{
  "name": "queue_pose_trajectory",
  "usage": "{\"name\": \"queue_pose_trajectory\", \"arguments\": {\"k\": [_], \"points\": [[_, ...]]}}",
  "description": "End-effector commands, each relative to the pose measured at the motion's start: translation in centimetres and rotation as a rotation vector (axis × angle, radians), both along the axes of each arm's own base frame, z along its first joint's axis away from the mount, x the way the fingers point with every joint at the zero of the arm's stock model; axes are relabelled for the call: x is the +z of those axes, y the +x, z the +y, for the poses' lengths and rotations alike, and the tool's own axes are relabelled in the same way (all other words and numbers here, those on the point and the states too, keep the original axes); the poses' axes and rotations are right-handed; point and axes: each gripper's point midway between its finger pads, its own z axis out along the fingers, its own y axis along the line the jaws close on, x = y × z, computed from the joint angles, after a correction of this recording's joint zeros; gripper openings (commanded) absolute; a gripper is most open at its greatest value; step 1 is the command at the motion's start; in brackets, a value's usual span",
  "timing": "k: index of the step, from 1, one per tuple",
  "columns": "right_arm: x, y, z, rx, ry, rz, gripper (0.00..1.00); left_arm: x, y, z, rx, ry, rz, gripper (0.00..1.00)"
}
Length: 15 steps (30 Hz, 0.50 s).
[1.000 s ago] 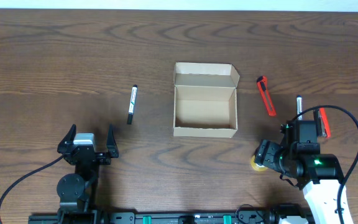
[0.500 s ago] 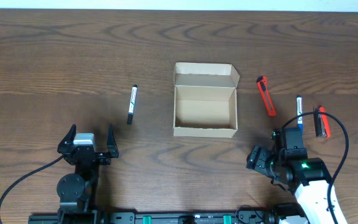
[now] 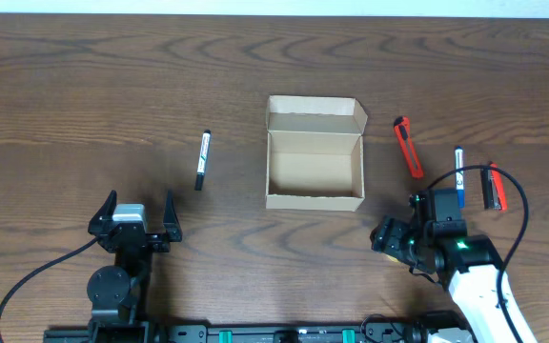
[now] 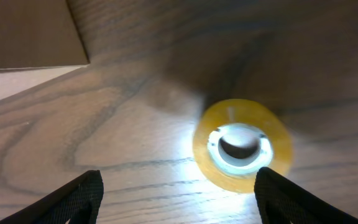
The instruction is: Pack container
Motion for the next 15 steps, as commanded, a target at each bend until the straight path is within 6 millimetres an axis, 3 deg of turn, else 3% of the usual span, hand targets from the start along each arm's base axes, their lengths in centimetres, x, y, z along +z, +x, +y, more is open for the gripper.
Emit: {"name": "queue_pose_trajectory", "arguments": {"k": [1, 15], "points": [[-0.9, -0.6, 1.0, 0.030, 0.032, 0.049, 0.79, -1.8, -0.2, 0.9, 0.051, 0.000, 0.061, 0.95], [-2.5, -0.6, 0.7, 0.002, 0.007, 0.114, 0.80, -1.8, -0.2, 0.9, 0.049, 0.000, 0.062, 0.95]]}}
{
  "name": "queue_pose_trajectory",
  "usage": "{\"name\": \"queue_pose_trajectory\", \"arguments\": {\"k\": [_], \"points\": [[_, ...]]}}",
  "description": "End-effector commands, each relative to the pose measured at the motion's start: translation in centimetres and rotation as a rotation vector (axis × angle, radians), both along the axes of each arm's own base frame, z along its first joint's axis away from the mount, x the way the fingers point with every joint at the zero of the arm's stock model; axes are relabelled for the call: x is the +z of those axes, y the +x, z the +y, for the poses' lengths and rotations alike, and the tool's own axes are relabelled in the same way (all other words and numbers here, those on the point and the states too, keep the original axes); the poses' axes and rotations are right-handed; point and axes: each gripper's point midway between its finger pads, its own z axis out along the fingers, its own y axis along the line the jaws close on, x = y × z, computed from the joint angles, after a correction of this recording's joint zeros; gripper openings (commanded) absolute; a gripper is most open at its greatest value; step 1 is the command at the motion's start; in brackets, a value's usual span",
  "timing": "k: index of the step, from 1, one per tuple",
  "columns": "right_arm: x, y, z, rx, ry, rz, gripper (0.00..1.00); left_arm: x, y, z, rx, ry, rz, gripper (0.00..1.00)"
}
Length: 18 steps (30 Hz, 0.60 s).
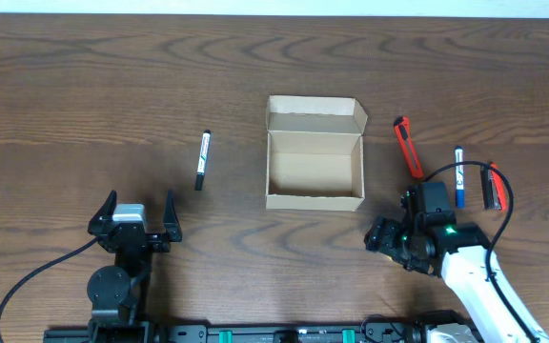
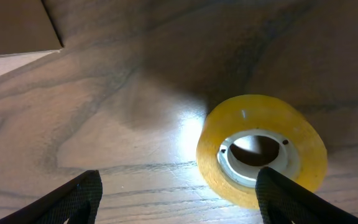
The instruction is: Pack container
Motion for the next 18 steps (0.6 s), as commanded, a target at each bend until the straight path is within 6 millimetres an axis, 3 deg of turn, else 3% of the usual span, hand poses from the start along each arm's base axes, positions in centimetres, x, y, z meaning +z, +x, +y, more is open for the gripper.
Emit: {"name": "queue_pose_trajectory", "arguments": {"k": [1, 14, 16, 18], "points": [[-0.4, -0.2, 0.1, -0.008, -0.001, 0.013, 0.80, -1.8, -0.2, 0.9, 0.049, 0.000, 0.062, 0.95], [-1.4, 1.2, 0.2, -0.028, -0.004, 0.002, 0.77, -1.8, -0.2, 0.9, 0.049, -0.003, 0.061, 0.95], [-1.7, 1.2, 0.2, -0.032, -0.005, 0.014, 0.71, -1.8, -0.2, 0.9, 0.049, -0.003, 0.061, 0.95], [-1.9, 1.2, 0.2, -0.034, -0.005, 0.019, 0.57, -1.7, -0.2, 0.9, 0.049, -0.003, 0.061, 0.95]]}}
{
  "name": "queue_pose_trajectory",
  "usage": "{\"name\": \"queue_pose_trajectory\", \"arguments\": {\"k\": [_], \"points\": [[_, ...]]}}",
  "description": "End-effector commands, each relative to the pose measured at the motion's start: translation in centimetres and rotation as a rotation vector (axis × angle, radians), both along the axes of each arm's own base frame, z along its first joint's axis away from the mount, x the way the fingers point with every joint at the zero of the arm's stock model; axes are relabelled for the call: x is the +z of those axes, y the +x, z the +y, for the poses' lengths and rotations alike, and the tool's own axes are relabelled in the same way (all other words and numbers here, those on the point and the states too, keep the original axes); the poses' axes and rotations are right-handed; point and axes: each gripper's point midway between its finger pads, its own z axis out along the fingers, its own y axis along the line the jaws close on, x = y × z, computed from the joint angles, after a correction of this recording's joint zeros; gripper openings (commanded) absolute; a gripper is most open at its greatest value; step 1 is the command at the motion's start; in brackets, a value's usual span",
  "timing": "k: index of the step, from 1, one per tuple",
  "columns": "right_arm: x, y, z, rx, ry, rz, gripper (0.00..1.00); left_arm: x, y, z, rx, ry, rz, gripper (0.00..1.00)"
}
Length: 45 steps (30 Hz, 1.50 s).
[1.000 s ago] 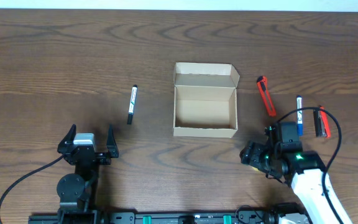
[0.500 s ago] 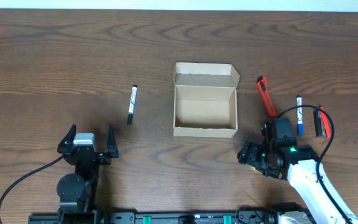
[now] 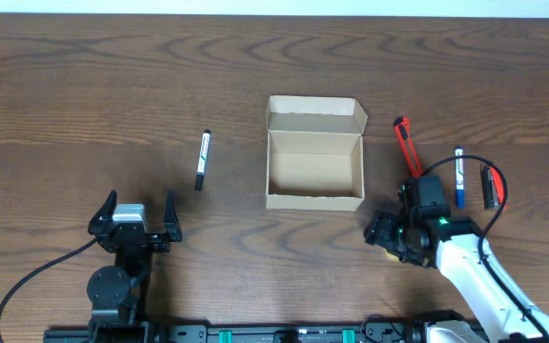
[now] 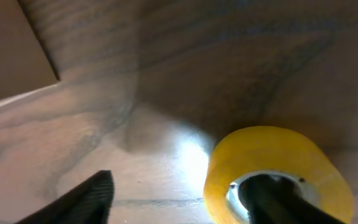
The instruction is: Pack container
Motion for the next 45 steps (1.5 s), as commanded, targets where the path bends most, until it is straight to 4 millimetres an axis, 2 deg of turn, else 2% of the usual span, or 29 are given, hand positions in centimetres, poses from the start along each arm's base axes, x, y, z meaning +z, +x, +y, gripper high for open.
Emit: {"name": "queue_pose_trajectory", "arguments": {"k": [1, 3, 7, 13, 18, 22, 26, 29, 33, 37, 41, 45], "points": [[-0.6, -0.4, 0.1, -0.012, -0.004, 0.023, 0.53, -1.7, -0.2, 0.9, 0.049, -0.003, 0.061, 0.95], [-0.7, -0.3, 0.1, -0.012, -0.004, 0.026, 0.45, -1.7, -0.2, 0.9, 0.049, -0.003, 0.061, 0.95], [-0.7, -0.3, 0.1, -0.012, -0.004, 0.024, 0.19, -1.7, -0.2, 0.9, 0.049, -0.003, 0.061, 0.95], [-0.7, 0.0, 0.1, -0.012, -0.003, 0.014, 0.02, -1.7, -0.2, 0.9, 0.049, -0.003, 0.061, 0.95], [-0.6, 0.5, 0.2, -0.011, 0.002, -0.009, 0.01, -1.7, -0.2, 0.9, 0.049, -0.003, 0.061, 0.95], [0.5, 2.3, 0.7, -0.004, 0.027, -0.066, 0.01, -1.7, -0.2, 0.9, 0.049, -0.003, 0.061, 0.95], [4.3, 5.8, 1.2, 0.026, 0.034, -0.167, 0.01, -1.7, -0.2, 0.9, 0.049, -0.003, 0.061, 0.95], [9.0, 9.6, 1.6, 0.041, 0.033, -0.301, 0.02, -1.7, -0.2, 0.9, 0.049, -0.003, 0.061, 0.95], [16.3, 14.5, 2.3, 0.090, 0.040, -0.527, 0.01, -1.7, -0.2, 0.9, 0.049, -0.003, 0.061, 0.95], [21.2, 16.3, 3.6, 0.207, 0.056, -0.655, 0.01, -1.7, -0.2, 0.9, 0.049, -0.003, 0.061, 0.95], [23.3, 15.9, 6.9, 0.430, 0.139, -0.698, 0.01, -1.7, -0.2, 0.8, 0.046, -0.004, 0.061, 0.95], [22.2, 14.2, 10.4, 0.704, 0.123, -0.626, 0.01, -1.7, -0.2, 0.8, 0.046, -0.004, 0.061, 0.95]]}}
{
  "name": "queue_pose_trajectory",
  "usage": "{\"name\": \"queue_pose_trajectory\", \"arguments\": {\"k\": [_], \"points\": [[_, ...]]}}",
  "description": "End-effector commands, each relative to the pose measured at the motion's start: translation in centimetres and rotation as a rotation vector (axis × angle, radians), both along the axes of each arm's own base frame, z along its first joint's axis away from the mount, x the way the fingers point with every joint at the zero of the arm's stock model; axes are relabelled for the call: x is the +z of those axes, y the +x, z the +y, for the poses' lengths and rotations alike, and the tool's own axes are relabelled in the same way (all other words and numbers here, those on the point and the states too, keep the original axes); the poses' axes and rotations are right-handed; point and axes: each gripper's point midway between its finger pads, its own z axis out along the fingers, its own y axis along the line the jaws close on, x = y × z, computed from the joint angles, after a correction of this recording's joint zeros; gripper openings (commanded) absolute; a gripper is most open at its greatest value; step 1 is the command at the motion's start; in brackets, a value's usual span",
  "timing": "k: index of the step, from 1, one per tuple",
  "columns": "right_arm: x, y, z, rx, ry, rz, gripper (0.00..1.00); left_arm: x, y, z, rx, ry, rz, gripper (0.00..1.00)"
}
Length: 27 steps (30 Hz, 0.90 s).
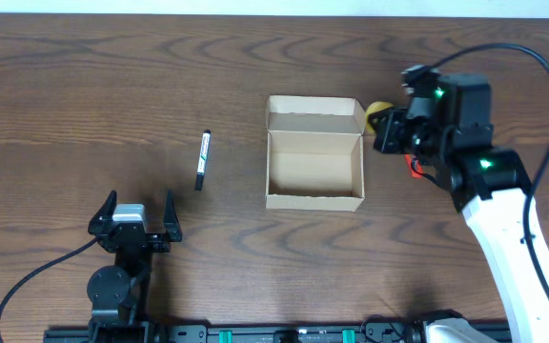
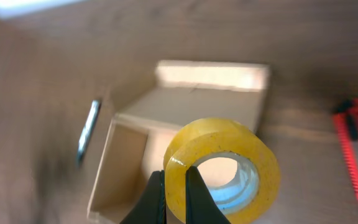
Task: Pack container
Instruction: 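Carry the tape roll into the cardboard box and release it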
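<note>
The open cardboard box (image 1: 315, 162) sits mid-table, its flap folded back at the far side. My right gripper (image 1: 387, 129) hangs in the air just right of the box's far right corner, shut on a yellow tape roll (image 1: 379, 111). In the right wrist view the tape roll (image 2: 224, 168) has one finger (image 2: 155, 200) outside its wall and the other inside its core, with the box (image 2: 160, 134) below and beyond it. My left gripper (image 1: 139, 205) rests open near the front left edge, holding nothing.
A black marker (image 1: 201, 160) lies left of the box, and shows blurred as the marker (image 2: 87, 129) in the wrist view. A red box cutter (image 2: 355, 155) lies right of the box, mostly hidden under my right arm in the overhead view.
My right gripper was low at the table front right of the box, with its fingers at the tape roll. Now it is raised, shut on the roll, beside the box's far right corner.
My right gripper stood open over the tape roll lying flat front right of the box. At the following two moments it was closer, then had a finger at the roll's core. Now the roll is off the table in its grip beside the box. The left arm stayed still.
</note>
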Motion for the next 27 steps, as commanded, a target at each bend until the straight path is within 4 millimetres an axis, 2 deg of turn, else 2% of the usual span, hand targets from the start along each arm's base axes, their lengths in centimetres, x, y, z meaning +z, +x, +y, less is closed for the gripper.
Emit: {"name": "queue_pose_trajectory", "arguments": {"k": [1, 7, 11, 19, 27], "points": [[-0.8, -1.4, 4.4, 0.330, -0.094, -0.020, 0.01, -1.7, -0.2, 0.8, 0.046, -0.004, 0.061, 0.95], [-4.9, -4.8, 6.6, 0.728, -0.462, 0.062, 0.01, -1.7, -0.2, 0.8, 0.045, -0.004, 0.061, 0.95], [-6.4, -6.2, 8.4, 1.007, -0.549, 0.000, 0.01, -1.7, -0.2, 0.8, 0.045, -0.004, 0.061, 0.95], [-9.0, -5.2, 8.8, 1.020, -0.570, 0.050, 0.01, -1.7, -0.2, 0.7, 0.042, -0.005, 0.061, 0.95], [-15.8, -4.9, 8.9, 1.059, -0.563, 0.222, 0.01, -1.7, -0.2, 0.7, 0.042, -0.005, 0.061, 0.95]]}}
